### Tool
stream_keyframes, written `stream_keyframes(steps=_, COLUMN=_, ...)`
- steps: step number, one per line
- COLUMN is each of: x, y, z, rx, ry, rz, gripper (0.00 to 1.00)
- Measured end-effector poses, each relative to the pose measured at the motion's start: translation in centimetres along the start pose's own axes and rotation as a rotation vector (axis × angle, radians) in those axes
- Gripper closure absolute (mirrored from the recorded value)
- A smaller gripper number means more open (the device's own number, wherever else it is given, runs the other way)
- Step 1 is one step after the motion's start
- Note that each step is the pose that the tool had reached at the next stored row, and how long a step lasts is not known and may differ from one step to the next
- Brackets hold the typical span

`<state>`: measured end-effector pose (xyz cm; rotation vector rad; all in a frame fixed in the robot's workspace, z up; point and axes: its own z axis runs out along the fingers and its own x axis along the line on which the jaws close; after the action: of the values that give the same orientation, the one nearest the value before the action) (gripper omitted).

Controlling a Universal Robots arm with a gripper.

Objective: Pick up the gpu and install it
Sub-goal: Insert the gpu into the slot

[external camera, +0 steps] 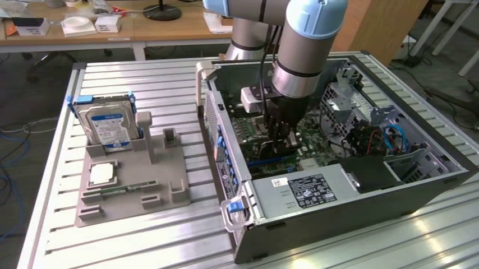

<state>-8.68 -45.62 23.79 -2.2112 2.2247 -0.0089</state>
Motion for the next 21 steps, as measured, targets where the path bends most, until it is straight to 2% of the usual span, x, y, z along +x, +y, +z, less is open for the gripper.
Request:
stream_keyframes(steps=14, x=-0.07, y=0.01, z=0.44, rx=-0.0001, ry=0.0001, rz=0.0, gripper=0.73)
stream_keyframes(steps=21, x=-0.08, y=0.0, z=0.33, rx=0.0001, ry=-0.0004, rz=0.0, gripper=0.73)
